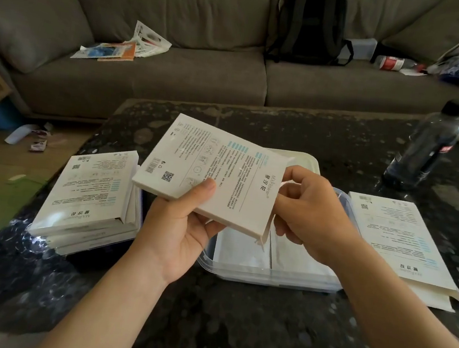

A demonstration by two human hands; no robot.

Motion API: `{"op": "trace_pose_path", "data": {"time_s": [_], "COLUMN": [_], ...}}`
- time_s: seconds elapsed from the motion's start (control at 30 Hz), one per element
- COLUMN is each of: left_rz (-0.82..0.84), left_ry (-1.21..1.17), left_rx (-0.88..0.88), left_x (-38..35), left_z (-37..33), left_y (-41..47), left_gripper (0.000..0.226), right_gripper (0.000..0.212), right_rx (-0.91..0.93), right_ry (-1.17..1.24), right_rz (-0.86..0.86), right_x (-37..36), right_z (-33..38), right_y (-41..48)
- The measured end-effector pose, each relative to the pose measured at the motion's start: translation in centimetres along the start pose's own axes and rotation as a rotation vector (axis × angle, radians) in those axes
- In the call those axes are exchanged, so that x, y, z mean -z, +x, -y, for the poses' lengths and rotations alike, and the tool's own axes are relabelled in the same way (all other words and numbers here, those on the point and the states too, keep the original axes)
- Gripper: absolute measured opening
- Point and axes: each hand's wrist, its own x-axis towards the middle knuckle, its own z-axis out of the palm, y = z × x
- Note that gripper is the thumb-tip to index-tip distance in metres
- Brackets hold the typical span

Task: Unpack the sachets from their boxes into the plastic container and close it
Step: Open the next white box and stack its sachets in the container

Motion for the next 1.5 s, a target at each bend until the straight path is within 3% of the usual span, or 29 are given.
{"op": "trace_pose_path", "data": {"time_s": [0.27, 0.6, 0.83, 1.07, 1.2, 1.3, 1.37, 1.5], "left_rz": [0.009, 0.023, 0.028, 0.003, 0.012, 0.035, 0.039, -0.024], "left_ry": [-0.001, 0.012, 0.007, 0.026, 0.003, -0.014, 0.03, 0.22], "left_rx": [-0.006, 0.024, 0.055, 0.075, 0.133, 0.186, 0.211, 0.289], "left_x": [0.3, 0.2, 0.0, 0.2, 0.9, 1.7, 2.2, 3.2], "left_z": [0.1, 0.8, 1.3, 0.0, -2.0, -3.1, -3.6, -4.2], "left_y": [0.0, -0.1, -0.4, -0.2, 0.0, 0.1, 0.4, 1.3], "left_gripper": [0.063, 0.066, 0.064, 0.057, 0.067, 0.074, 0.062, 0.058], "right_gripper": [0.026, 0.025, 0.027, 0.023, 0.021, 0.028, 0.039, 0.013], "right_rx": [0.003, -0.176, -0.259, -0.185, -0.174, -0.149, -0.128, -0.096], "right_ry": [0.103, 0.184, 0.33, 0.37, 0.445, 0.397, 0.322, 0.112], "right_rz": [0.122, 0.217, 0.134, 0.104, 0.15, 0.182, 0.189, 0.187], "right_x": [0.4, 1.1, 0.2, 0.8, 2.3, 3.2, 3.6, 3.9], "right_z": [-0.2, -0.7, -0.6, 0.5, 1.2, 0.9, 1.0, 0.6], "right_y": [0.6, 0.9, 0.9, 0.4, 0.2, 0.3, 0.3, 0.5]}}
